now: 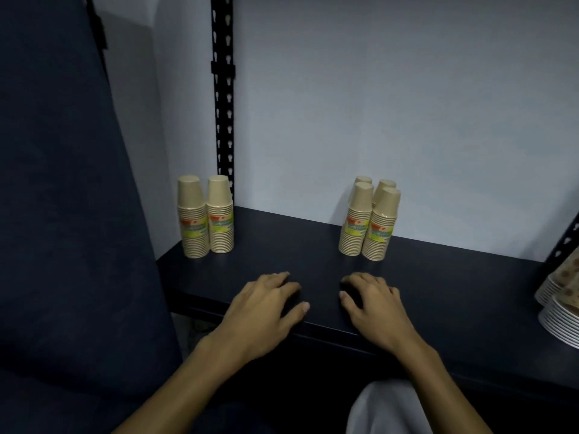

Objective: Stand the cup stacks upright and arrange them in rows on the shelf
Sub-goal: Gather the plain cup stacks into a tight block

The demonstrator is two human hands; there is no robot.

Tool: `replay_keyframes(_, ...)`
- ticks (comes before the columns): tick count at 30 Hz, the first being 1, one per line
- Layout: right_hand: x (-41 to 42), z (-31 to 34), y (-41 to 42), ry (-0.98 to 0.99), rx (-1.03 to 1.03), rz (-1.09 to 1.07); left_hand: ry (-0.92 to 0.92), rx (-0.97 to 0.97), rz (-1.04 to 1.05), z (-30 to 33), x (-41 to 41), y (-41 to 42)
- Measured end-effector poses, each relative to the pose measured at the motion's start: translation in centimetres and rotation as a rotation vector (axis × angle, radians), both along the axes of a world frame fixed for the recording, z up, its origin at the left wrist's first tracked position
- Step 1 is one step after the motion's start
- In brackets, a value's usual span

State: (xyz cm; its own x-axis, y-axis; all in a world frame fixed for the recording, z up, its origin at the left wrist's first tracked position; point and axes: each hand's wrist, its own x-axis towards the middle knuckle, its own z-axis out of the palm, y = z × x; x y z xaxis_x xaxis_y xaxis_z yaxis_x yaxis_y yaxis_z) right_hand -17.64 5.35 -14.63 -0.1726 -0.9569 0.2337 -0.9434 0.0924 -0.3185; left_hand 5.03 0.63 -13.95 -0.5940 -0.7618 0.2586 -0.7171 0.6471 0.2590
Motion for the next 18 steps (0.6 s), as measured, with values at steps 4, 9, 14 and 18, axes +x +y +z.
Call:
replay_keyframes(4, 2.8, 1.2, -1.8, -0.121, 0.03, 0.17, 0.131, -0.128, 0.142, 2.3, 4.8, -1.1)
replay_keyframes(9, 7.7, 4.1, -6.3, -0.251, -0.03, 0.333, 0.336, -0.243, 0.256, 6.5, 8.7, -3.0)
replay_keyframes(14, 12.8, 8.1, -11.3, -0.43, -0.123, 0.401, 0.469, -0.216, 0.329, 10.0, 9.8, -7.1)
replay_keyframes(18, 15.1, 9.7, -14.4, -0.534, -0.129, 0.367, 0.612, -0.033, 0.418, 11.3, 9.6, -9.4)
